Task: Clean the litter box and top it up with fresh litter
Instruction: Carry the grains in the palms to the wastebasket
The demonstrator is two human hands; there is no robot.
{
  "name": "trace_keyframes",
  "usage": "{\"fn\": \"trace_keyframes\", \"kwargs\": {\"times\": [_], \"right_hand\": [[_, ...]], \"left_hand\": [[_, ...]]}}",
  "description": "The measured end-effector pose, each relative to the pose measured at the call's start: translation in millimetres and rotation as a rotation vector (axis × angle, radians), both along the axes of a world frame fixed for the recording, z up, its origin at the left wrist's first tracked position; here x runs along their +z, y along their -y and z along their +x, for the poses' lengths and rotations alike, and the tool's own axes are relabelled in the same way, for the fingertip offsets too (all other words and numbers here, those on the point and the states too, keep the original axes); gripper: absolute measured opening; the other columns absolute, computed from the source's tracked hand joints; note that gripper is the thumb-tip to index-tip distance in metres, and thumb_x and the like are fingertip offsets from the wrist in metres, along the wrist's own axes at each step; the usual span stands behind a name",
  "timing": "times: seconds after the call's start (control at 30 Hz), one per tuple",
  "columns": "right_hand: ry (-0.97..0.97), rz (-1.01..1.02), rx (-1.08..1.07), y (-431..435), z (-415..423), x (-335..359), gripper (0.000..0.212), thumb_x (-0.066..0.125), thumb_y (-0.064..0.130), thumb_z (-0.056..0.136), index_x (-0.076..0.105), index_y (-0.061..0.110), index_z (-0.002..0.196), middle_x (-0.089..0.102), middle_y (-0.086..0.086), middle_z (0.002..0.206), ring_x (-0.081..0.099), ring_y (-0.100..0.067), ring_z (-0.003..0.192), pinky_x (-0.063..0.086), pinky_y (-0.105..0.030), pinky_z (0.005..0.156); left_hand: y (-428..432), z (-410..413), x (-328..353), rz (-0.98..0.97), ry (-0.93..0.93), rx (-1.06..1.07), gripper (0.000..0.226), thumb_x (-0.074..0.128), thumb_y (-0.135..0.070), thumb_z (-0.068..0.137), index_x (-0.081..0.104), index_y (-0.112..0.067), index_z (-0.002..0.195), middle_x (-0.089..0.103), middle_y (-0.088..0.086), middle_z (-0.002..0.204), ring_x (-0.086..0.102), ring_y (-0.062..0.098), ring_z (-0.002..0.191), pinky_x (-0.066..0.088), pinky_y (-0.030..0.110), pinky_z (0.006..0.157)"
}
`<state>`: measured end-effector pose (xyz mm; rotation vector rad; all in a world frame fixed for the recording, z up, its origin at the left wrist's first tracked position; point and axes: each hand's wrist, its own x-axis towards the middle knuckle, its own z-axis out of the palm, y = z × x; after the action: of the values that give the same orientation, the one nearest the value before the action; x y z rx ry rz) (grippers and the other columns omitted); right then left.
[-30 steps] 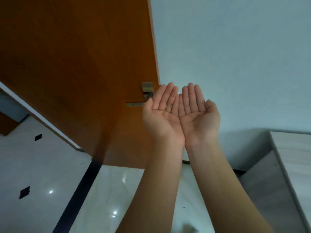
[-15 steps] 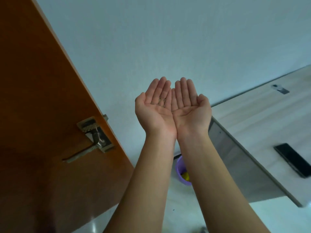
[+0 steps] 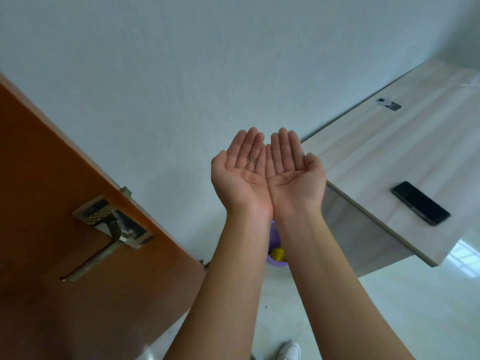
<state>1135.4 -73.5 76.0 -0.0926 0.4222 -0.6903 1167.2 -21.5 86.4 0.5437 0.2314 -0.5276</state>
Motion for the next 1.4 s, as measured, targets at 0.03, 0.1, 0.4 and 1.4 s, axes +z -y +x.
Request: {"fn": "trace_keyframes", "kwargs": {"times": [0.03,0.1,0.4,1.4], "right_hand": [[0.007,0.000,-0.004,1,-3,-2,0.044,0.030,0.021,0.103,0.068,0.001,0.114,0.073,-0.015,0.113,0.067,-0.026,0.113,0.048,-0.041,0.105],[0.011,0.007,-0.008,3,-7,-8,0.044,0.030,0.021,0.102,0.067,0.001,0.115,0.073,-0.015,0.114,0.067,-0.026,0.114,0.049,-0.040,0.104],[-0.069,0.102,-0.078,12,8,-74,0.043,0.031,0.021,0.102,0.068,0.001,0.114,0.073,-0.014,0.112,0.069,-0.025,0.110,0.051,-0.039,0.101],[-0.244,0.243,-0.246,38,45,-507,0.047,0.028,0.025,0.105,0.067,0.001,0.114,0.073,-0.014,0.113,0.067,-0.026,0.114,0.049,-0.040,0.104]], "left_hand": [[2,-3,-1,0.000,0.002,-0.005,0.047,0.030,-0.028,0.104,0.066,0.000,0.117,0.074,0.016,0.110,0.071,0.026,0.107,0.053,0.036,0.097],[4,-7,-6,0.008,0.009,-0.005,0.047,0.030,-0.028,0.105,0.066,0.000,0.117,0.074,0.016,0.110,0.072,0.026,0.106,0.054,0.035,0.096],[16,12,-75,0.077,-0.074,-0.059,0.048,0.029,-0.028,0.104,0.066,0.000,0.116,0.074,0.016,0.110,0.072,0.026,0.105,0.054,0.036,0.095],[53,60,-509,0.231,-0.234,-0.237,0.053,0.027,-0.032,0.104,0.067,0.000,0.111,0.075,0.016,0.103,0.072,0.027,0.099,0.055,0.036,0.095]]}}
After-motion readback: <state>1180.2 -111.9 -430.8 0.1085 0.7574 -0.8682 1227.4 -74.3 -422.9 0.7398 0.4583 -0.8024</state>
